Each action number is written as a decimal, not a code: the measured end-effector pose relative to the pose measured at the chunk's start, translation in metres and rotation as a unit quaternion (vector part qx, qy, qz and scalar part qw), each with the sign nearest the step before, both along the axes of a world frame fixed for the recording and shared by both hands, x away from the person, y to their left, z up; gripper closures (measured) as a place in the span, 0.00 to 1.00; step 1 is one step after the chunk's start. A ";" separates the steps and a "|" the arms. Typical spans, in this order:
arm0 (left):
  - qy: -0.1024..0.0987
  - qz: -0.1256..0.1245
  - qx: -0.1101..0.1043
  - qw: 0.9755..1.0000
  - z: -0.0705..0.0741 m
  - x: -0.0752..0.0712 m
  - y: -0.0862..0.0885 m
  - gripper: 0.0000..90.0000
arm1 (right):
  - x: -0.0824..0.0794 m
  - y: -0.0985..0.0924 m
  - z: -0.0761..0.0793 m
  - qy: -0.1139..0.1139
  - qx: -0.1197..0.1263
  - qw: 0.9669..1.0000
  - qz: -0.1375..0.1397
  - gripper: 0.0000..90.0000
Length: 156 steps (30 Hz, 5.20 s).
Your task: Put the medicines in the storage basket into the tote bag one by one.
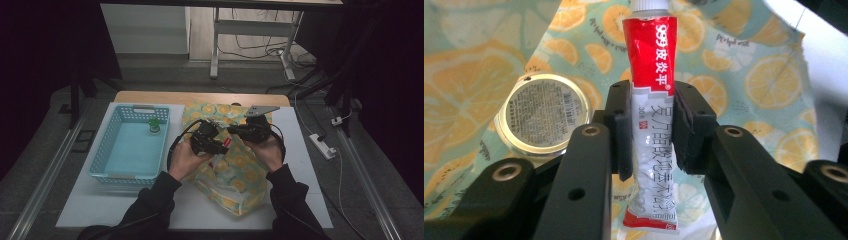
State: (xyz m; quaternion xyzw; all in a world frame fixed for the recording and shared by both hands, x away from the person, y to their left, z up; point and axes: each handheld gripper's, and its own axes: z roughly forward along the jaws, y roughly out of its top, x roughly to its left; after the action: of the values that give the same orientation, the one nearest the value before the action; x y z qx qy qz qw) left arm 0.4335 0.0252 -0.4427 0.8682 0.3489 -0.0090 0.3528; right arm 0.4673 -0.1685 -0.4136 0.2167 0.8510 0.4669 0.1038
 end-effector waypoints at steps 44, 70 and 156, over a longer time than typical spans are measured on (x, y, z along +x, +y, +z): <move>-0.053 0.085 0.081 0.992 -0.033 0.041 0.013 0.79 | 0.000 0.003 -0.003 0.002 -0.004 1.000 -0.004 1.00; -0.090 0.037 0.056 0.994 -0.021 0.018 0.028 0.38 | 0.001 0.004 -0.006 0.003 -0.007 1.000 -0.005 1.00; -0.013 0.217 0.105 0.970 -0.055 0.076 0.215 0.22 | 0.001 0.004 -0.008 0.007 -0.010 1.000 -0.004 1.00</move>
State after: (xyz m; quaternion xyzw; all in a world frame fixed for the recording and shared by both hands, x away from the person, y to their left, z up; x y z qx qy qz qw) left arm 0.5097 0.2402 -0.4976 0.8037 0.5235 0.1157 0.2581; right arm 0.4686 -0.1641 -0.4212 0.2222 0.8556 0.4562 0.1023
